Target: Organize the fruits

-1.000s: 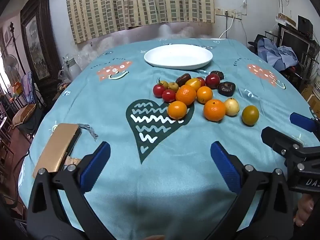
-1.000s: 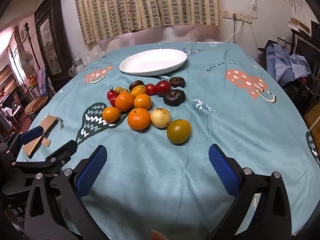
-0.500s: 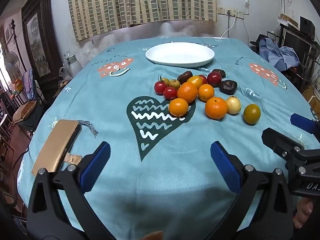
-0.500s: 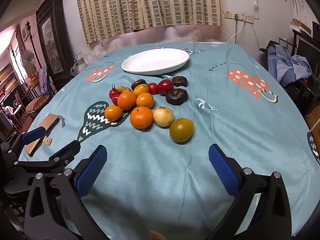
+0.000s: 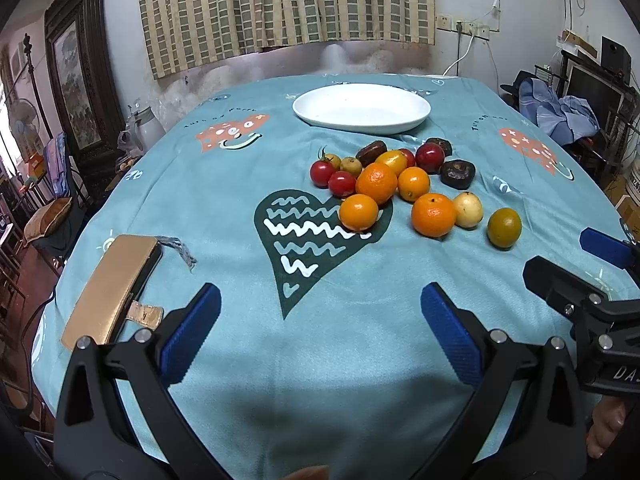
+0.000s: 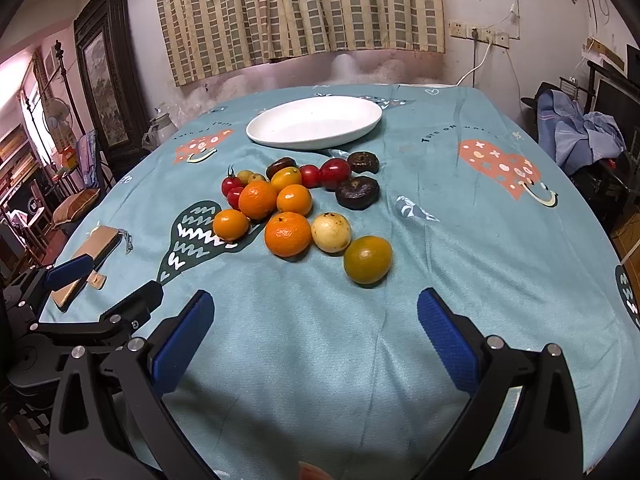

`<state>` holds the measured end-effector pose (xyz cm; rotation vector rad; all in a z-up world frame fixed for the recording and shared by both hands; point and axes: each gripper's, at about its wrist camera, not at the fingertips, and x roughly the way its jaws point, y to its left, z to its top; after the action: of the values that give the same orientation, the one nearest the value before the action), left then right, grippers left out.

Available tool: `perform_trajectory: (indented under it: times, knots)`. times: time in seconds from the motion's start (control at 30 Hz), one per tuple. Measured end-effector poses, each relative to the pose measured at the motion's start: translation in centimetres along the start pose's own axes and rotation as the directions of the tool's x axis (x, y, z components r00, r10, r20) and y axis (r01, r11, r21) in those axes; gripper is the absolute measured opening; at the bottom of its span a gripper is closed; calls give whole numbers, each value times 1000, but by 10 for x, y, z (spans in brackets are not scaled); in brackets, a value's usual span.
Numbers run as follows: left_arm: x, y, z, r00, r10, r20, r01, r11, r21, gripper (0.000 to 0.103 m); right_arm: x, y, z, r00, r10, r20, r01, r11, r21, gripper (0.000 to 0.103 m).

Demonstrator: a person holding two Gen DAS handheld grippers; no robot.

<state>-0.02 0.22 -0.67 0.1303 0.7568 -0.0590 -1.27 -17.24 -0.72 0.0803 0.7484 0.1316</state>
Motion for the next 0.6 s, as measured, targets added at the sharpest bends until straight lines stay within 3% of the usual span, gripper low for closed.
perform_trajectory:
  times: [0.6]
  knots:
    - [2,1,-3,1000,-1,-7,1,1000,-2,101,0,-1,0,1000,0,-2,0,1000,0,102]
